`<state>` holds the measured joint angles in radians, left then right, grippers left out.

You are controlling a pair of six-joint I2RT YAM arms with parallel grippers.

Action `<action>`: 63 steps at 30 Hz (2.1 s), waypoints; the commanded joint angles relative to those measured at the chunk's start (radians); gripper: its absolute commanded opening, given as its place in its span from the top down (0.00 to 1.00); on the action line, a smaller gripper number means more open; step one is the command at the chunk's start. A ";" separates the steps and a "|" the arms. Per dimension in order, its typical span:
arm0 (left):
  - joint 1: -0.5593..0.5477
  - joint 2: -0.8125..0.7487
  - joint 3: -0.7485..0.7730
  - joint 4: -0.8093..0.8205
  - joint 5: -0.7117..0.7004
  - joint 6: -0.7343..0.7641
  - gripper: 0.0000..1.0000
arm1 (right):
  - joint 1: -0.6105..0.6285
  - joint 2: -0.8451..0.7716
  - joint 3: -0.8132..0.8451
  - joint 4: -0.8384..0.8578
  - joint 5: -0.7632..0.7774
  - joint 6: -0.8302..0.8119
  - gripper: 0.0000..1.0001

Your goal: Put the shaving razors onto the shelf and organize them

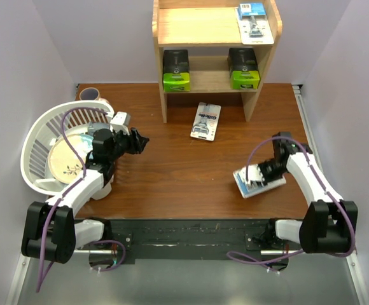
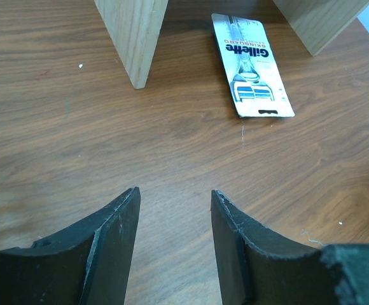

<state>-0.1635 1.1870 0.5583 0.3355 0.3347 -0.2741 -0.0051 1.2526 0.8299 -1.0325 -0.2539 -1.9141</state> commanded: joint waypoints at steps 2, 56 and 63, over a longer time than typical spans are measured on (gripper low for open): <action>0.010 0.005 0.014 0.066 0.015 -0.011 0.47 | 0.161 -0.039 0.332 -0.139 -0.284 0.399 0.93; 0.012 0.052 0.058 0.076 0.012 -0.020 0.47 | 0.432 0.903 1.750 0.726 0.599 2.034 0.84; 0.012 0.052 0.058 0.069 0.009 -0.017 0.47 | 0.442 0.939 1.759 0.738 0.619 2.032 0.82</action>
<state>-0.1635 1.2469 0.6170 0.3580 0.3447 -0.2783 0.4385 2.1307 2.5774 -0.2905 0.3210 0.1196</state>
